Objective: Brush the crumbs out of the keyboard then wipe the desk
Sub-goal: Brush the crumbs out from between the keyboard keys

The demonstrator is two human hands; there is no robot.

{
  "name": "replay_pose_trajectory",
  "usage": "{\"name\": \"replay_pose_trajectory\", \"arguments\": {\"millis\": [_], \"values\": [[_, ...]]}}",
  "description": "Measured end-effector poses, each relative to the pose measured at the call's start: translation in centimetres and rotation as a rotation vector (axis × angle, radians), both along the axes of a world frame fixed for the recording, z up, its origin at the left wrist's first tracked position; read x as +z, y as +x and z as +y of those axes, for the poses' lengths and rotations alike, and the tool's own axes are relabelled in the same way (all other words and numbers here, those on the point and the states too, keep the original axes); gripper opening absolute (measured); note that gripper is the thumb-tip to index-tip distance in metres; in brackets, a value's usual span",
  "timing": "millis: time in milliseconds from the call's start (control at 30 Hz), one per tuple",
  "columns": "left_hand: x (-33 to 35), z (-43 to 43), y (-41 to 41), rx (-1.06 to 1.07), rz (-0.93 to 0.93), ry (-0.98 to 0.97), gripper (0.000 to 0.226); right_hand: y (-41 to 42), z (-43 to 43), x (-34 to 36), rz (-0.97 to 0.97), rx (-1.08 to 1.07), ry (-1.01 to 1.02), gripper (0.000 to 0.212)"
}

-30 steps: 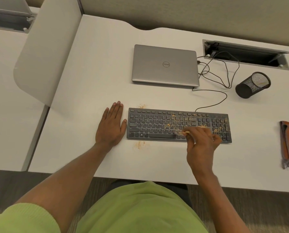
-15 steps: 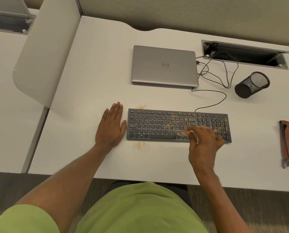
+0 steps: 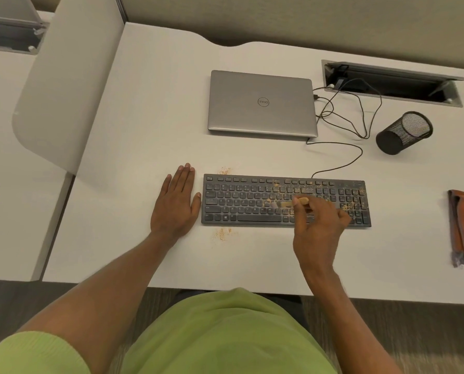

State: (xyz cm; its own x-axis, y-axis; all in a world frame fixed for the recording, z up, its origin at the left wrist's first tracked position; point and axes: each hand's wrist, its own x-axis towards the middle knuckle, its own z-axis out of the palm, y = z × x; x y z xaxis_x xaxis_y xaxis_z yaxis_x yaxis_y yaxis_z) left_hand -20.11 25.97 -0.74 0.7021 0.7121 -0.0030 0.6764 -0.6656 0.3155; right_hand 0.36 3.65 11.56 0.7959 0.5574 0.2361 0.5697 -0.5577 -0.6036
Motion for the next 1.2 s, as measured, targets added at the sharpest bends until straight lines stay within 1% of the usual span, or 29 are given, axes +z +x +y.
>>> {"name": "replay_pose_trajectory", "arguments": {"millis": [100,267,467,567,633,767,933,1067,1200], "values": [[0.0,0.1,0.0,0.0,0.006,0.003,0.069,-0.2,1.0,-0.1,0.052,-0.022,0.053,0.012],[0.0,0.1,0.0,0.006,0.013,-0.001,0.069,0.0,2.1,-0.9,0.076,-0.015,0.011,0.012],[0.1,0.1,0.1,0.009,0.005,-0.007,0.069,0.7,3.0,-1.6,0.085,-0.003,0.014,0.011],[0.0,0.1,0.0,0.009,-0.003,-0.01,0.069,0.9,3.2,-1.7,0.051,-0.038,0.034,0.012],[0.0,0.1,0.0,0.011,-0.01,-0.013,0.069,0.8,3.0,-1.7,0.028,-0.066,0.086,0.011],[0.0,0.1,0.0,0.014,-0.008,-0.012,0.068,0.4,3.3,-1.3,-0.041,-0.021,0.146,0.012],[0.0,0.1,0.1,0.012,-0.001,-0.011,0.069,-0.4,3.7,-1.9,-0.05,0.032,0.088,0.014],[-0.1,0.1,0.1,0.014,0.0,-0.009,0.069,-0.6,2.7,-2.0,-0.08,0.05,0.028,0.01],[-0.1,0.0,0.1,0.012,-0.003,-0.015,0.069,-0.4,2.1,-1.5,-0.14,0.019,0.036,0.004]]}}
